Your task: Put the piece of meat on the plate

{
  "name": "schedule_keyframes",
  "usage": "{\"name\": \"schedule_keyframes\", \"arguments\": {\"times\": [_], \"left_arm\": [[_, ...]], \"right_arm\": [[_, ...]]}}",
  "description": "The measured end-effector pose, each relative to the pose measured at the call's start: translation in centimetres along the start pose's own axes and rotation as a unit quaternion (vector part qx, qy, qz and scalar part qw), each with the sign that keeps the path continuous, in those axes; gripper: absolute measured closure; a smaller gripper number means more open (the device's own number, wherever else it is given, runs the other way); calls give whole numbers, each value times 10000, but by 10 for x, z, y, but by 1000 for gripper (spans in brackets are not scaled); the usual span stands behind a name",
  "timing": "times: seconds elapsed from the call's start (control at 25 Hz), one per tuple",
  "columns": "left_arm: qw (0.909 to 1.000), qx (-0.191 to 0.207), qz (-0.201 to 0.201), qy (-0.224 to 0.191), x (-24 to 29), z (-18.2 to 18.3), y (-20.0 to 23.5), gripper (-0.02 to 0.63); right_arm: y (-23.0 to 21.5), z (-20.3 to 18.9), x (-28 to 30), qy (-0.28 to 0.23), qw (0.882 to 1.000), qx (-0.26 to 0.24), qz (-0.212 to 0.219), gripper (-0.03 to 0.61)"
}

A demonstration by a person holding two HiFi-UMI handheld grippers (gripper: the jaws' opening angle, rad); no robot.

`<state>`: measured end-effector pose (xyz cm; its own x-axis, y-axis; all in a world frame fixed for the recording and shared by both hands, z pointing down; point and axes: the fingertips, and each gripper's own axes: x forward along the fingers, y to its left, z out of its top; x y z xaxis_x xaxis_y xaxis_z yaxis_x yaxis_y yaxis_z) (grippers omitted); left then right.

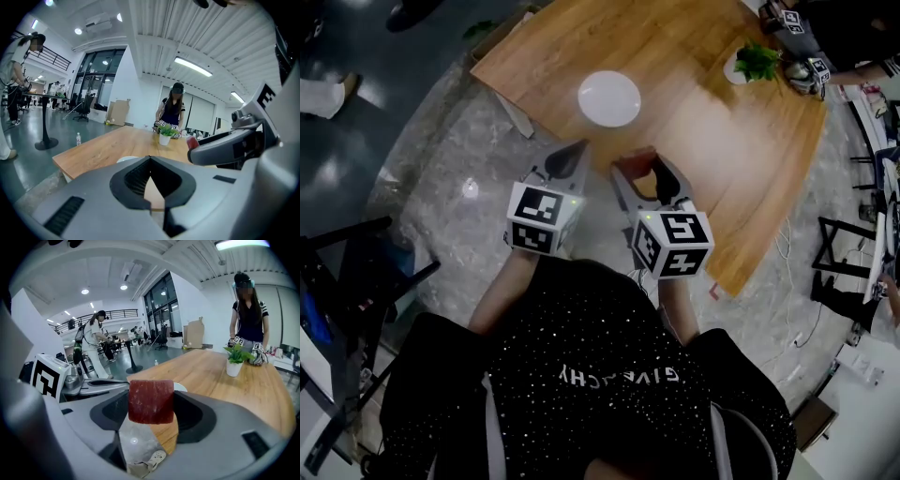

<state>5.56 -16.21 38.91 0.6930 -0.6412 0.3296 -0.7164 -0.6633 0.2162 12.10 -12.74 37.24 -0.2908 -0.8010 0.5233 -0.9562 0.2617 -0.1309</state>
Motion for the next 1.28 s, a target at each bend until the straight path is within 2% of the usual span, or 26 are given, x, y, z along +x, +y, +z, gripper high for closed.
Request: {"name": "schedule_keyframes", "arguments": {"times": [0.24, 0.48, 0.76, 1.04, 1.28], "left_arm": [[9998, -85, 190, 61, 39, 20, 23, 606], [9991, -240, 301, 172, 70, 21, 55, 606], [9982, -298, 430, 297, 115, 27, 83, 606], [9975, -296, 464, 452, 148, 18, 107, 606], [9965, -392, 445, 593, 162, 0, 120, 606]], "right_arm": [[-28, 25, 35, 154, 9998, -18, 144, 282], [-40, 42, 83, 277, 9992, -53, 295, 282], [-73, 49, 133, 539, 9979, -12, 366, 282], [-91, 38, 189, 923, 9949, -49, 414, 282], [-95, 7, 220, 1583, 9849, -561, 413, 282]]}}
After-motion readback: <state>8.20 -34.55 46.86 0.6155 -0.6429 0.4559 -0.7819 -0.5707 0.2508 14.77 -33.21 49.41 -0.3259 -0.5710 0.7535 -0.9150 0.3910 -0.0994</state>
